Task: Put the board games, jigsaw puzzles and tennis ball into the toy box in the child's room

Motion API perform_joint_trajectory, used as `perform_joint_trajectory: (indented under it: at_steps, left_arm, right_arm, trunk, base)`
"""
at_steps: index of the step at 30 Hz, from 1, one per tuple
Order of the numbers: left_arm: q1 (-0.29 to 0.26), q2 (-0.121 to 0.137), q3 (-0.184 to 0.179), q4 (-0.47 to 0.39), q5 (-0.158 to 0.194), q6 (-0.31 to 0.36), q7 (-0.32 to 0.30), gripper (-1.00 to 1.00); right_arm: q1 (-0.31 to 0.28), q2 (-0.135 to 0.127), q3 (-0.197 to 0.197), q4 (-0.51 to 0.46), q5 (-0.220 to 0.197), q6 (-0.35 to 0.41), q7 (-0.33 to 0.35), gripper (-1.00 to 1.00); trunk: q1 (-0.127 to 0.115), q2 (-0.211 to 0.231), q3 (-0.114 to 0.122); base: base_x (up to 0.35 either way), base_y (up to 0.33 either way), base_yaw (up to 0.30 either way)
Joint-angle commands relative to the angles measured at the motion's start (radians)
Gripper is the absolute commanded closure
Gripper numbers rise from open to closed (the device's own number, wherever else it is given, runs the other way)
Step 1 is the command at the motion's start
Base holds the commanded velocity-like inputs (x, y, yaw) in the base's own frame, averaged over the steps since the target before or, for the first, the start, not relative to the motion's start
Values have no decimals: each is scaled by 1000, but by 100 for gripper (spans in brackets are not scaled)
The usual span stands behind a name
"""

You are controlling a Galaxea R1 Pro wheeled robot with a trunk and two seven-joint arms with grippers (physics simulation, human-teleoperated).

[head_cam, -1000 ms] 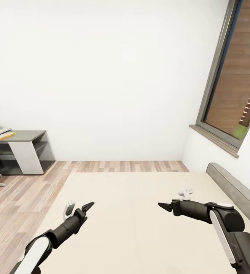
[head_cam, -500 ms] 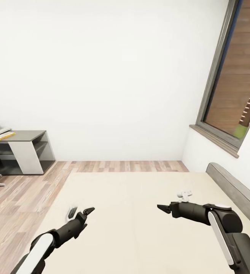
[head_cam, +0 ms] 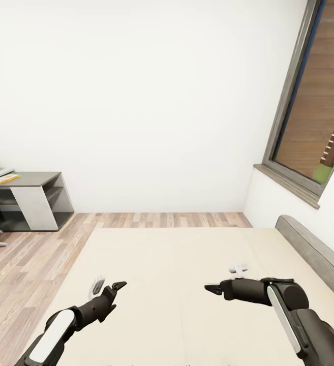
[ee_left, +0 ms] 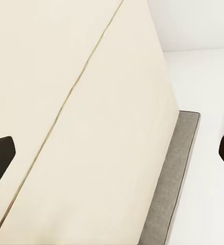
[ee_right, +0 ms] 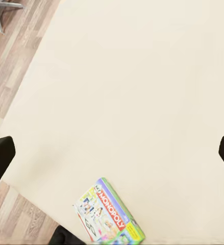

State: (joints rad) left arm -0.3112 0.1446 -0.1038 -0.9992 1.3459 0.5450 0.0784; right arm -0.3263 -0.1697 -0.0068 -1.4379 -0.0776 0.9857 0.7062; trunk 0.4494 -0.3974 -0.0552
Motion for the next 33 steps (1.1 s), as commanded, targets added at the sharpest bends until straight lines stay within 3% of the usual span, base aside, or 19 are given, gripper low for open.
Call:
perform_joint_trajectory:
  at_steps: [1,5,12,18,29,33]
  left_arm:
    - [-3,1,-2,4,9,1,8,-100]
    - [-6,2,-3,12,-5,2,7,-100]
    - [-16,0,-3,14,-91,7,-8,-100]
    - [-21,-6,-2,8,-126,25,-33,-100]
    - [-31,-18,-2,-13,-148,49,-50,-100]
    - [-33,-19,-2,-17,-155,53,-57,-100]
  right_arm:
    - [-8,0,9,20,-8,8,-2,-100]
    - [-21,0,24,51,-8,10,-2,-100]
    - [-37,0,42,88,-11,55,-1,-100]
    - [-42,-6,50,98,-17,62,10,-100]
    - [-35,-8,66,103,-22,62,67,-100]
    - [-33,-12,110,105,-24,62,90,-100]
  trunk:
    - [1,-3,-4]
    - [1,-3,-10]
    - [1,-3,-21]
    - [1,-3,-31]
    - [1,-3,-49]
    - [1,-3,-55]
  base:
    - [0,0,0]
    - [0,0,0]
    - [0,0,0]
    - [0,0,0]
    - [0,0,0]
    - [0,0,0]
